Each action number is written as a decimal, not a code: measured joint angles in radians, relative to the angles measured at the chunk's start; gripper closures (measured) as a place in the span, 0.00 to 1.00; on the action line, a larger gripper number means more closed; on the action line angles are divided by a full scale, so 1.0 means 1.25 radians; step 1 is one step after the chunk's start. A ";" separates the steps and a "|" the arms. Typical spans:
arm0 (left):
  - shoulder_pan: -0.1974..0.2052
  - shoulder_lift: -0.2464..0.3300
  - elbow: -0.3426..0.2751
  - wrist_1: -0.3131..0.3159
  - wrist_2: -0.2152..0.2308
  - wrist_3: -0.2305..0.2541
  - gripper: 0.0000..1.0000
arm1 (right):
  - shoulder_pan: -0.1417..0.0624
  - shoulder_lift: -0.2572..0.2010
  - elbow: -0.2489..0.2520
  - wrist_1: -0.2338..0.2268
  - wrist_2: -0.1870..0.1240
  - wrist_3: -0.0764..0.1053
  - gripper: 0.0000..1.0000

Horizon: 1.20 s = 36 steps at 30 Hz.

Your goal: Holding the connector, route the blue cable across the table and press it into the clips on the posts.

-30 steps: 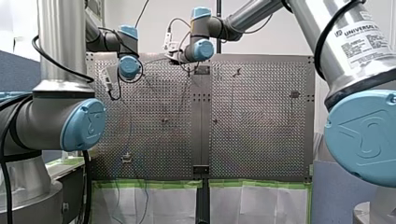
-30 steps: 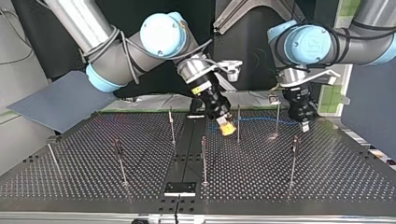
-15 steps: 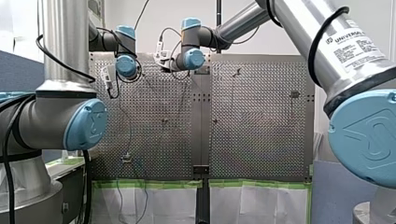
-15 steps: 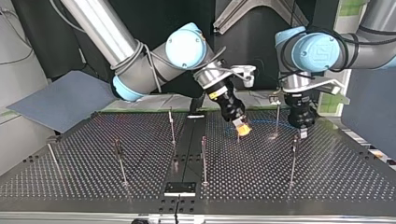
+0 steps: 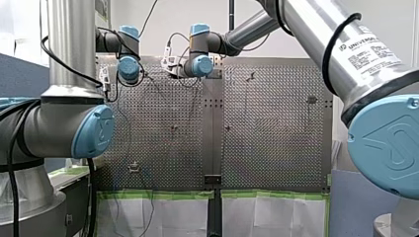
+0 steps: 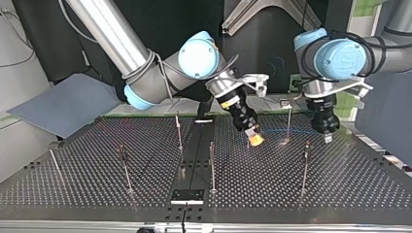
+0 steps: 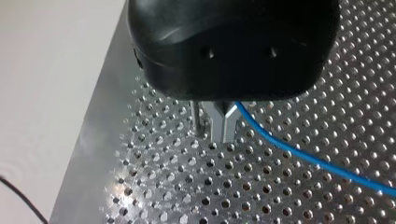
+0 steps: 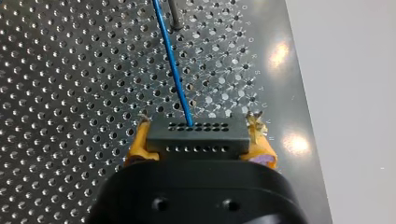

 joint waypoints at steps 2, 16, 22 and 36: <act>0.004 0.000 0.000 0.006 0.006 -0.007 1.00 | 0.000 0.001 -0.006 0.003 0.000 0.002 1.00; 0.032 -0.023 0.009 0.051 0.090 -0.056 1.00 | -0.011 0.007 -0.042 0.021 -0.002 0.018 1.00; 0.047 -0.030 0.015 0.067 0.093 -0.047 1.00 | -0.014 0.028 -0.046 0.024 -0.002 0.019 1.00; 0.081 -0.084 0.090 0.085 0.153 -0.087 1.00 | -0.024 0.058 -0.114 0.032 -0.003 0.024 1.00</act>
